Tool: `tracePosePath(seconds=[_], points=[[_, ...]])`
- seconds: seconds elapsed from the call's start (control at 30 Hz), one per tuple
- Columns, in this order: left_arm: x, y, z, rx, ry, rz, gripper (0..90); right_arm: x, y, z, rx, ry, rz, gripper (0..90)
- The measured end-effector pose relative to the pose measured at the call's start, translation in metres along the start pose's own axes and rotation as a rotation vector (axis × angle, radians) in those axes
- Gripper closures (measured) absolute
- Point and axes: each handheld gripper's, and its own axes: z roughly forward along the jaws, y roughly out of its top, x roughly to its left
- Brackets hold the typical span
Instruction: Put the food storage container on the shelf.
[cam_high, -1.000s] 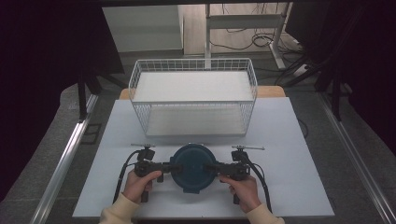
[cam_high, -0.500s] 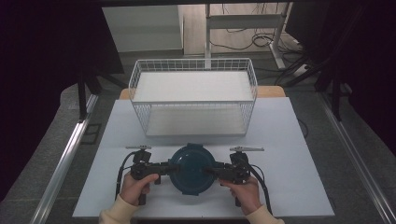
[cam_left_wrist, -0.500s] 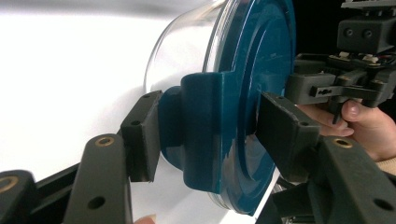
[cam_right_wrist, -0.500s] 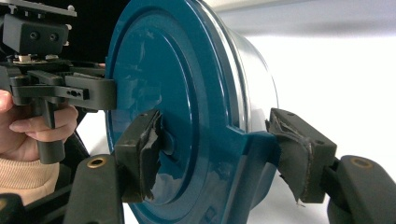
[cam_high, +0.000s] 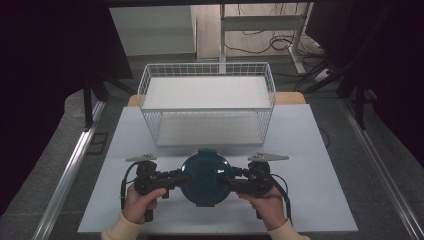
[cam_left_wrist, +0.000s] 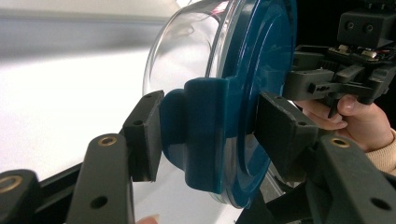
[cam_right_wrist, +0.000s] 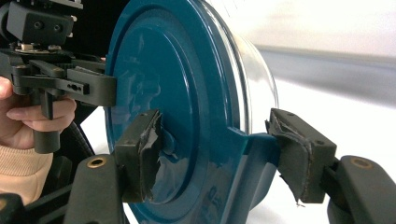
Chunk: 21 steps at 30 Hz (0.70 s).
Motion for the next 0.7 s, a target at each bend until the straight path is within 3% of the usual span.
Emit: tracePosePath(seconds=[0.37,0.7], points=[[-0.013,0.006,-0.01,-0.021,0.006,0.058,44.1,0.013,0.009,-0.01,-0.026,-0.005,-0.073,36.4],[-0.023,0.011,-0.015,-0.043,0.02,0.084,44.2,0.017,0.016,-0.014,-0.031,0.001,-0.096,36.4]])
